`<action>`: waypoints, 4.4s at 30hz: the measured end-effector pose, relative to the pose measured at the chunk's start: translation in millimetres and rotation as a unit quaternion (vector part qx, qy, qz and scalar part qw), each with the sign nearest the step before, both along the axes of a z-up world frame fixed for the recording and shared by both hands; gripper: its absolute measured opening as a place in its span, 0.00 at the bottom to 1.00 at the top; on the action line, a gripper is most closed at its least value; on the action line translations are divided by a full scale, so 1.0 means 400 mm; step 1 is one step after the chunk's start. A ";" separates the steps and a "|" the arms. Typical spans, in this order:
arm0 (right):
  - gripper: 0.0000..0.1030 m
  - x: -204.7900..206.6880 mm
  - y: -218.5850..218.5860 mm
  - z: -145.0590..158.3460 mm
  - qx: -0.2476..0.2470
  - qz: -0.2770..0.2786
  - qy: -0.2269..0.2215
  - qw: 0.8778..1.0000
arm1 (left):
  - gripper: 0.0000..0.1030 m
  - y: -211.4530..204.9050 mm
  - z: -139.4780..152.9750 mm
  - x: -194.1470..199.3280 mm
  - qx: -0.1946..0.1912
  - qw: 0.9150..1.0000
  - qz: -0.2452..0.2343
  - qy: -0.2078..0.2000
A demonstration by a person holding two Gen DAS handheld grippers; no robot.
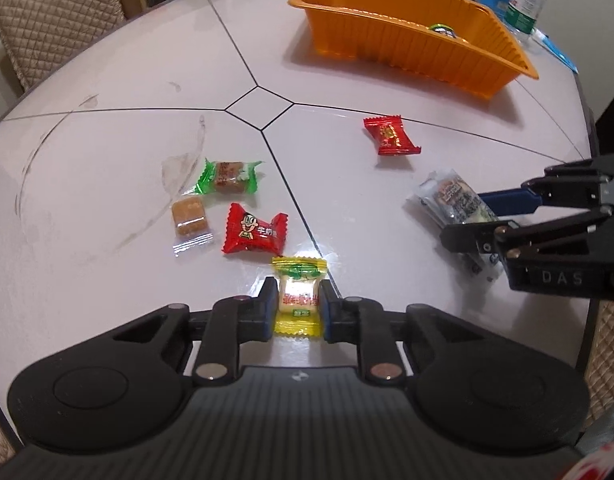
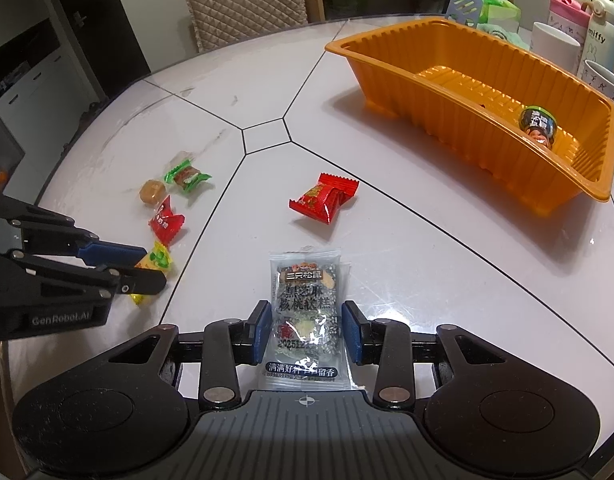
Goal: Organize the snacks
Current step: 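Grasp the clear nut packet with the right tool while the left tool grasps the yellow candy, then carry both items over the orange tray and open both tools to drop them, then move both open tools back toward the remaining candies on the table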
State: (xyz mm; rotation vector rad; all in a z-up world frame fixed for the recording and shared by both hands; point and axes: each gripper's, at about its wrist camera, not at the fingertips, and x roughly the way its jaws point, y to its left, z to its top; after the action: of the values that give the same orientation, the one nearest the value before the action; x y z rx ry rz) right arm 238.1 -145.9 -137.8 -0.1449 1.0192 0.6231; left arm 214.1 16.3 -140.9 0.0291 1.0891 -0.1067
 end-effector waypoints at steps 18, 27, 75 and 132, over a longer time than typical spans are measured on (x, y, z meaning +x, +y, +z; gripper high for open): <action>0.36 -0.020 -0.067 0.082 0.029 -0.011 -0.008 0.999 | 0.17 -0.061 0.110 0.000 -0.033 0.999 0.002 -0.032; 0.36 0.015 -0.138 0.168 0.048 -0.044 -0.028 0.997 | 0.17 -0.123 0.185 0.064 -0.037 0.996 -0.023 -0.073; 0.36 0.623 -0.218 0.113 0.071 -0.231 -0.021 0.970 | 0.18 -0.285 0.097 0.808 0.009 0.989 -0.127 -0.070; 0.65 0.405 -0.263 0.262 0.110 -0.235 -0.044 0.965 | 0.66 -0.185 0.262 0.522 -0.049 0.992 -0.030 -0.111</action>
State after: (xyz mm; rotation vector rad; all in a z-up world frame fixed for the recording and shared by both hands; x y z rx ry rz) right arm 399.9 -251.0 -32.9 0.2588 0.8500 0.2868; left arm 422.9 -57.6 -36.0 -0.0149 0.8603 -0.2055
